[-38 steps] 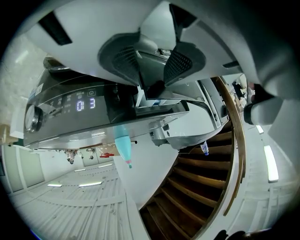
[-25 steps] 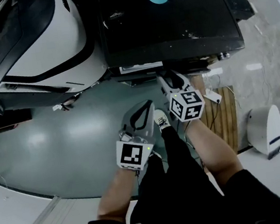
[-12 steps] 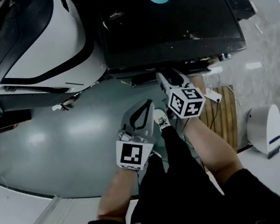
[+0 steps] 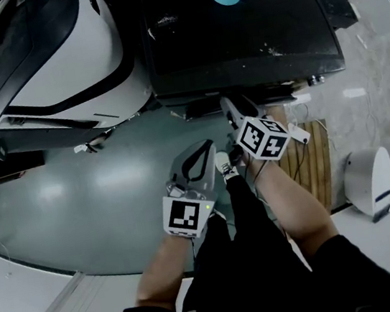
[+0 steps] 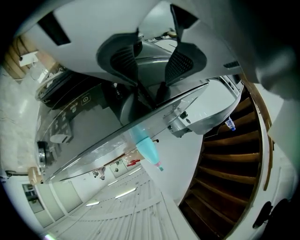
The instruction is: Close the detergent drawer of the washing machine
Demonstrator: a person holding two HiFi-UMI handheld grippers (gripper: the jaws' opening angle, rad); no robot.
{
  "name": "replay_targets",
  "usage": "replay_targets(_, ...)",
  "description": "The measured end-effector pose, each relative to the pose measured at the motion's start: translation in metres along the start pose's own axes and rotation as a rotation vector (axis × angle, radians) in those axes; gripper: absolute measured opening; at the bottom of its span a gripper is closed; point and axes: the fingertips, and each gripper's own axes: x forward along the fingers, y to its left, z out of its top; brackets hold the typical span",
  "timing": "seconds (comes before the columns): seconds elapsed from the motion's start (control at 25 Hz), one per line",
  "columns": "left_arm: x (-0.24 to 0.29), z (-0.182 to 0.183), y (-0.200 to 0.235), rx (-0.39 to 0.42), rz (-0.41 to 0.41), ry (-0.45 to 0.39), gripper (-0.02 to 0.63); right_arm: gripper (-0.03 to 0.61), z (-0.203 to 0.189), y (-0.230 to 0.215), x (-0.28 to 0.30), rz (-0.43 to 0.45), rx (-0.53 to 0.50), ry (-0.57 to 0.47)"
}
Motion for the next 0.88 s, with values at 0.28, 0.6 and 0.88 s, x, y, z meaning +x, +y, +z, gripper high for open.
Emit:
replay_targets(0.28,-0.01,0.006,0.0,0.004,0.007,-0.015,0.005,0.167,0.0,0.0,-0.002,-0.01,-0.025,0.004)
replay_targets(0.6,-0.041,0.025,-0.003,0.023,0.02,-0.051,0.005,-0.003,0.016,0.032,-0.031,0.032,-0.118,-0.046)
replay_targets(0.88,-0.096,0.04,-0.004,0.042,0.071,-0.063,0.003,-0.002,0.026,0.1,-0.089,0.163,-0.252,-0.113)
